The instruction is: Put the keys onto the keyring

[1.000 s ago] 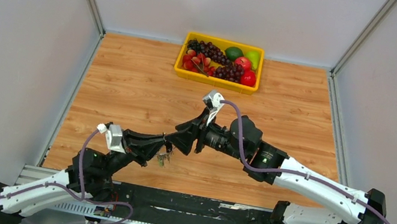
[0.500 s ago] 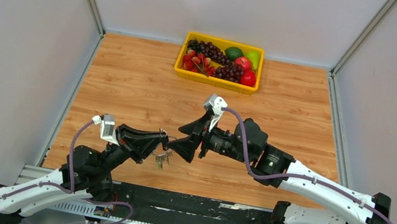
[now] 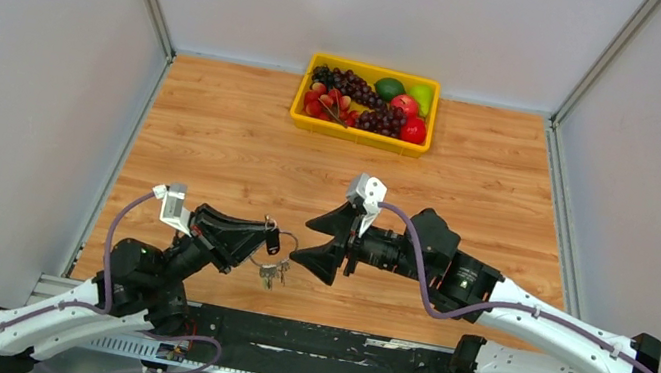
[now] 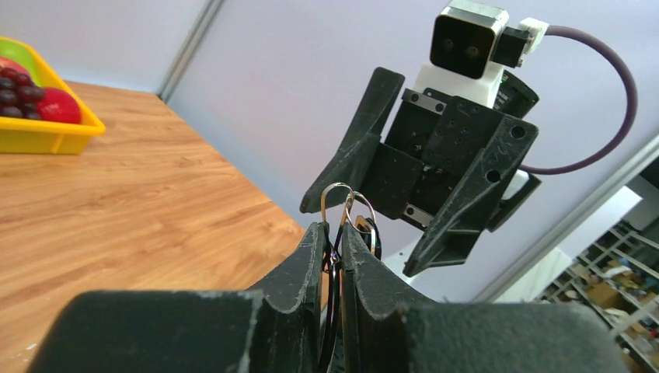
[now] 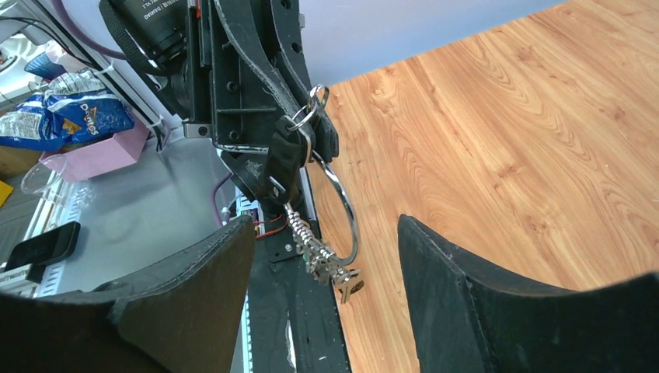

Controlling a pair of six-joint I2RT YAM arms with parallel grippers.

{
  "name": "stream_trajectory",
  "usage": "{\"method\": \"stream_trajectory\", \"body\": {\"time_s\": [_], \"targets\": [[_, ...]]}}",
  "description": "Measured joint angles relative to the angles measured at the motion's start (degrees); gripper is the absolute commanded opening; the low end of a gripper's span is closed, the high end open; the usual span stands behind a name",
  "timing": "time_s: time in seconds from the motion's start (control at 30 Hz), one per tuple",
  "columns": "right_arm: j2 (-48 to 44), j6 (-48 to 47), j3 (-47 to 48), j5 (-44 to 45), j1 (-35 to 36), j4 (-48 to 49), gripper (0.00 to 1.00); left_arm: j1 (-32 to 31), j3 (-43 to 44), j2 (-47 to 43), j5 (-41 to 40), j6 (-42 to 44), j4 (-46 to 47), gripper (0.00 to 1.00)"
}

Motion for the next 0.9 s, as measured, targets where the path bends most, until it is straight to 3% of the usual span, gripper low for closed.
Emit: {"method": "stream_trajectory", "body": {"time_s": [0.27, 0.4, 0.47, 0.6, 0.63, 0.9], "targets": [[0.4, -1.7, -0.5, -2.3, 0.0, 0.8, 0.66, 0.0, 0.0, 1.1, 3.4, -4.7, 1.2, 0.14], [1.6, -2.0, -0.8, -3.3, 0.0, 1.5, 0.60, 0.0, 0.0, 2.1, 4.8, -6.4, 2.6, 0.14], [2.1, -2.0, -0.9, -4.0, 0.1, 1.7, 0.46, 0.0, 0.0, 2.6, 5.4, -7.1, 3.4, 0.14], [2.8, -2.3, -1.3, -5.5, 0.5, 2.2, 0.04, 0.0, 0.0, 3.1, 6.4, -8.3, 4.4, 0.14], [2.9, -2.4, -1.5, -5.7, 0.7, 2.2, 0.00, 0.0, 0.0, 3.2, 6.4, -8.5, 4.7, 0.14], [-0.2, -1.9, -3.2, -2.1, 1.4, 1.8, 0.00, 0.0, -0.1, 2.6, 6.4, -9.5, 5.7, 0.31]]}}
